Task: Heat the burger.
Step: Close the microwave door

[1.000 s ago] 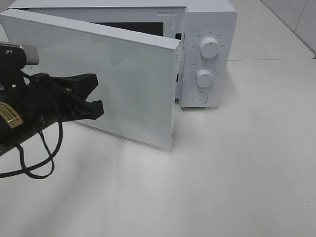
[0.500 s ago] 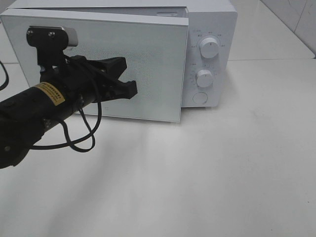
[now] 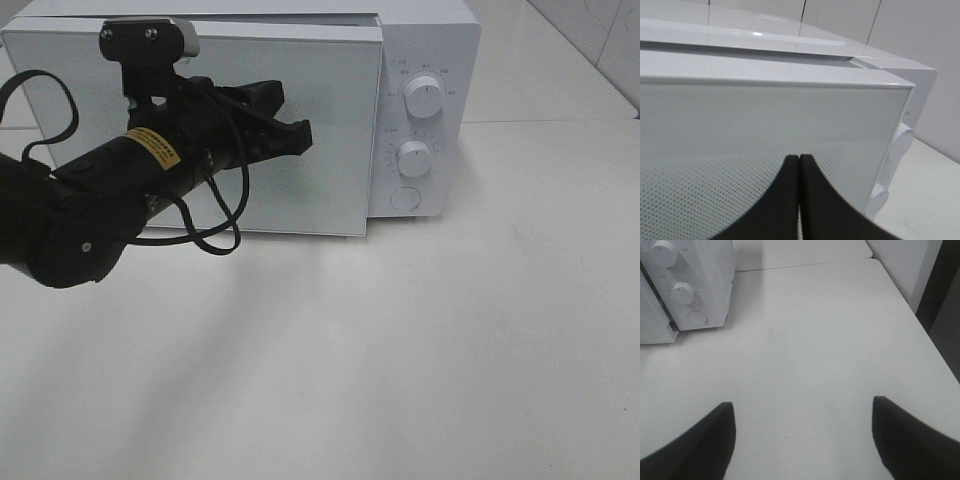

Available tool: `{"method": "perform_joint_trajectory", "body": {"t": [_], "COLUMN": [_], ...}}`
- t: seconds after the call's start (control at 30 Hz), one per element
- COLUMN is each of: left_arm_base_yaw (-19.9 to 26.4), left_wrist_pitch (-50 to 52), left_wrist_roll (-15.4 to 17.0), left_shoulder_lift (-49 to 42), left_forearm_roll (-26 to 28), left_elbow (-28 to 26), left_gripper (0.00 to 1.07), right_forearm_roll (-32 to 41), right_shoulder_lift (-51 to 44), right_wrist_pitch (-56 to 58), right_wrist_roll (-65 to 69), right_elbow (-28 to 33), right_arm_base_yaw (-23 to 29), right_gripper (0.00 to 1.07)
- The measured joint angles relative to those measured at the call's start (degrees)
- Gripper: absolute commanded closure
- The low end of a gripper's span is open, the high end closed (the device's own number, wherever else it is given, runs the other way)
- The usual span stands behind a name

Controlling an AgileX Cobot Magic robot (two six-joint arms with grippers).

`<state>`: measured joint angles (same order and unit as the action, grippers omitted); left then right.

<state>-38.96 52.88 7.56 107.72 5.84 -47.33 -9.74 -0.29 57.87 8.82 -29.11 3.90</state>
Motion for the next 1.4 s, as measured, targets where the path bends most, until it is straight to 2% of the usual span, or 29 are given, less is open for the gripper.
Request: {"method": "perform_joint_trajectory", "body": {"t": [0.57,0.83,1.0,1.07,1.1,1.13,1.17,1.23,1.4], "left_arm_base_yaw": [-0.06,-1.03,-1.20,-1.55,-1.55,-1.83,-1.83,-2.01,-2.41], "left_wrist_pitch": [-1.49,-4.70,-7.96,-10.03,-10.03,-11.29,-11.29,-12.20,-12.78], "left_wrist_roll": [-0.06,-0.69,-3.55,-5.90,-5.90,-7.56,-7.56,-10.14,-13.12], "left_shoulder_lift": [5.44,7.22,7.96,7.96,7.96,7.96,7.96,7.96,8.19], "left_forearm_roll": [0.52,-1.55,-0.97,1.49,1.49,2.92,2.92,6.65,9.97], "left_elbow": [-7.62,-12.26,-15.07,-15.99,-15.99,-16.50,-16.50,-17.25,-17.65], "left_gripper": [1.07,1.07,1.07,1.07,1.07,1.07,1.07,1.07,1.07], "right_forearm_roll": [0.00,0.00,0.00,0.00,0.00,0.00,0.00,0.00,0.00], "right_shoulder_lift": [0.00,0.00,0.00,0.00,0.00,0.00,0.00,0.00,0.00], "right_wrist_pitch": [0.00,0.00,0.00,0.00,0.00,0.00,0.00,0.00,0.00], "right_wrist_roll": [0.00,0.00,0.00,0.00,0.00,0.00,0.00,0.00,0.00], "right_elbow": [0.00,0.00,0.00,0.00,0.00,0.00,0.00,0.00,0.00], "right_arm_base_yaw": [0.00,0.00,0.00,0.00,0.00,0.00,0.00,0.00,0.00], "right_gripper": [0.35,0.35,0.35,0.35,0.35,0.35,0.35,0.35,0.35]}}
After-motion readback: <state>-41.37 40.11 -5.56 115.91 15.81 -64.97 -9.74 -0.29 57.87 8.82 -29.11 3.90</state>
